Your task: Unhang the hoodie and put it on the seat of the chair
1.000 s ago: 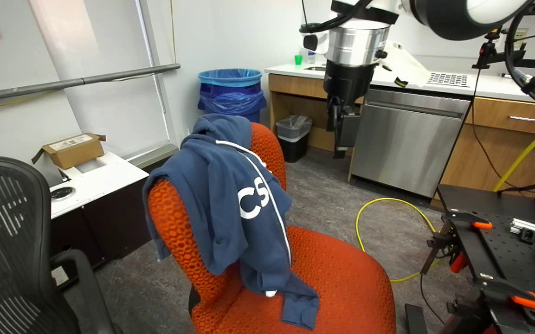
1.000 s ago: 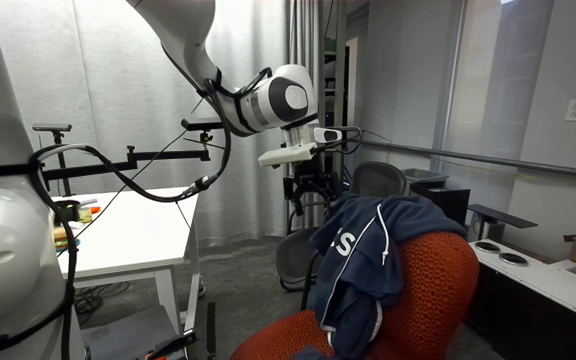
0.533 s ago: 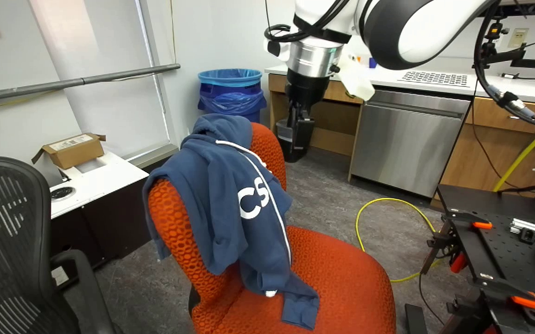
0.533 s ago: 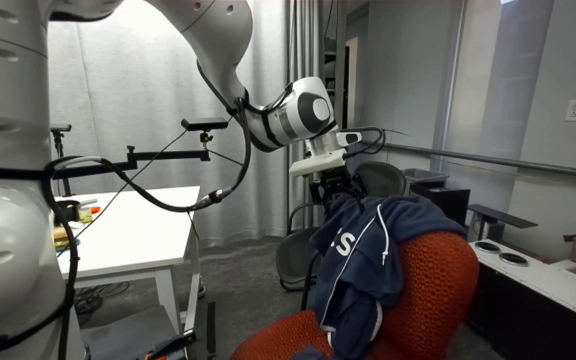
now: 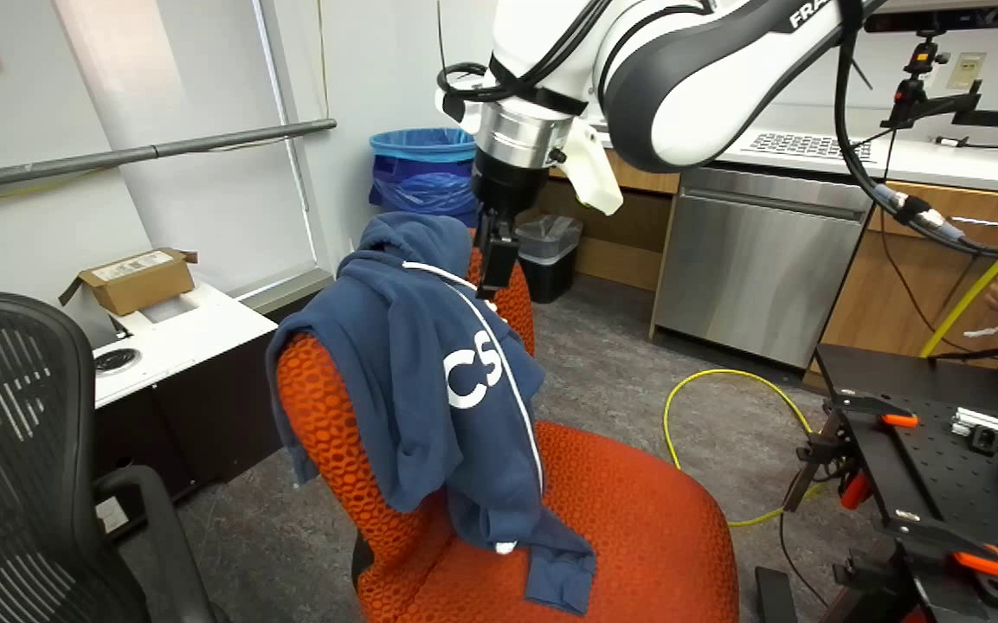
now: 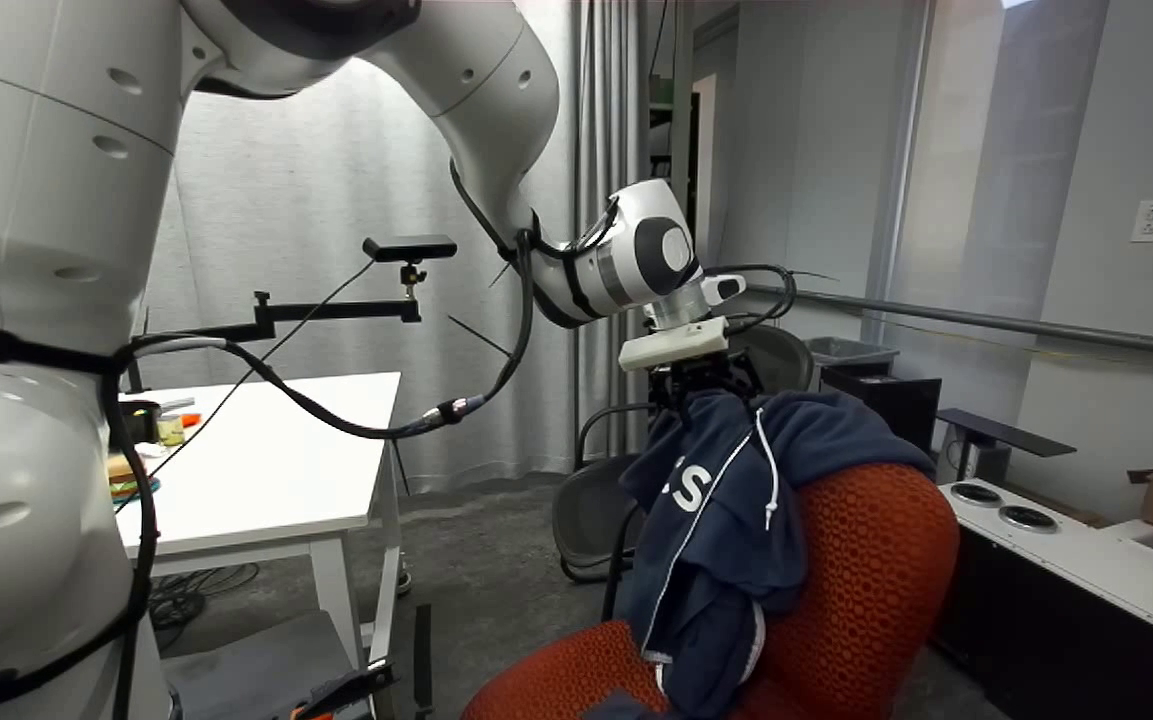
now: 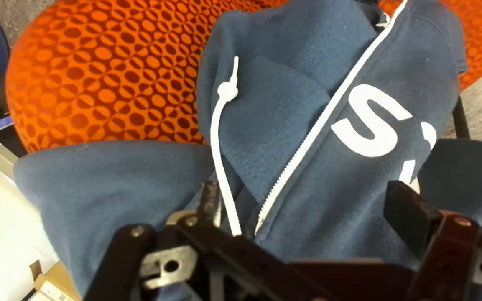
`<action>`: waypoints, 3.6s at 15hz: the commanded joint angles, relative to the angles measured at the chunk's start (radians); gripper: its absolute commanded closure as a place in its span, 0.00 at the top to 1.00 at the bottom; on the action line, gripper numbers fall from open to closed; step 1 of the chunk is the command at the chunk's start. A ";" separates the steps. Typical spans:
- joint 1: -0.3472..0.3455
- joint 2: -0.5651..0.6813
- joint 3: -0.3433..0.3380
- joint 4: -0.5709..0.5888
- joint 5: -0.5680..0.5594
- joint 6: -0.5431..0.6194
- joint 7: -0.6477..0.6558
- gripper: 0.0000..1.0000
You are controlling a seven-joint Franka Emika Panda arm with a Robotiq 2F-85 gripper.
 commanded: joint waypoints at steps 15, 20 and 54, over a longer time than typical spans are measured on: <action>0.028 0.268 -0.025 0.280 0.042 0.081 -0.116 1.00; 0.030 0.281 -0.034 0.289 0.049 0.077 -0.109 0.73; -0.182 -0.402 -0.093 0.105 0.249 -0.642 -0.453 0.03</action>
